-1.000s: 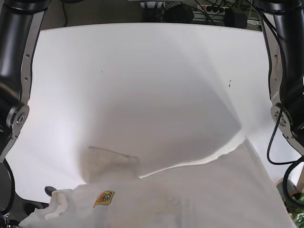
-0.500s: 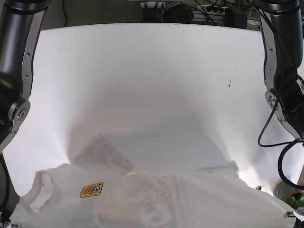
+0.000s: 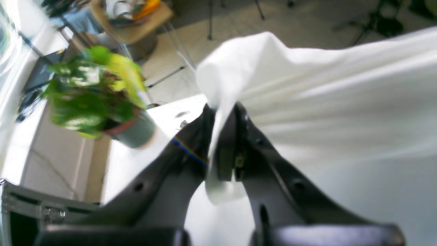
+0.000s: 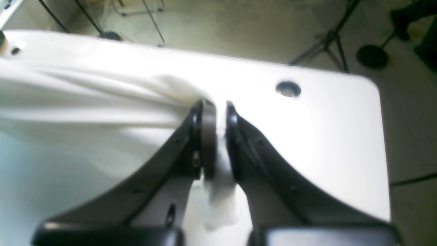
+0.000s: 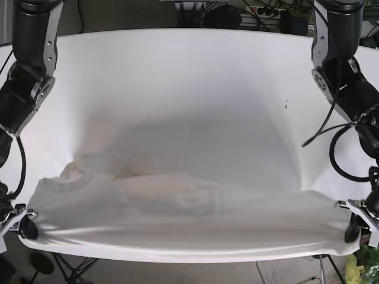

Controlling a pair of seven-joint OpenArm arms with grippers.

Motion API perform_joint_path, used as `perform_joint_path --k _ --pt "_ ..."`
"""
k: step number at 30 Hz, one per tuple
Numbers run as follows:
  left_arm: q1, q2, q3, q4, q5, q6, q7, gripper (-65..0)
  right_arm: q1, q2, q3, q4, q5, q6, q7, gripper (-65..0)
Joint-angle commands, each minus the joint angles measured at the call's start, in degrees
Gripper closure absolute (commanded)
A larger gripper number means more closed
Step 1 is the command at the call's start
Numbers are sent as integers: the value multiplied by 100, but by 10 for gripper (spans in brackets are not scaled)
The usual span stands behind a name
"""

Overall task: Fold the T-shirt properly
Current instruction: 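Lift the shirt by both hem corners high above the table, then lay the shirt flat by sweeping both grippers across the table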

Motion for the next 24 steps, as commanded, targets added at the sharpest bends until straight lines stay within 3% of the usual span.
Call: perform_joint_path --k 1,10,18,24 --pt "166 -137 -160 339 -17 30 -40 0 -261 153 242 316 70 -15 112 -22" --pt "1916 -101 -565 1192 -360 21 -40 0 -1993 92 1033 1301 430 -15 -2 -22" --pt "3164 39 -1048 1341 -826 13 -40 0 -3470 -304 1578 2215 536 -15 -2 -22" --pt "3858 39 -1295 1341 -931 4 -40 0 -4200 -647 1762 2566 536 -15 -2 -22"
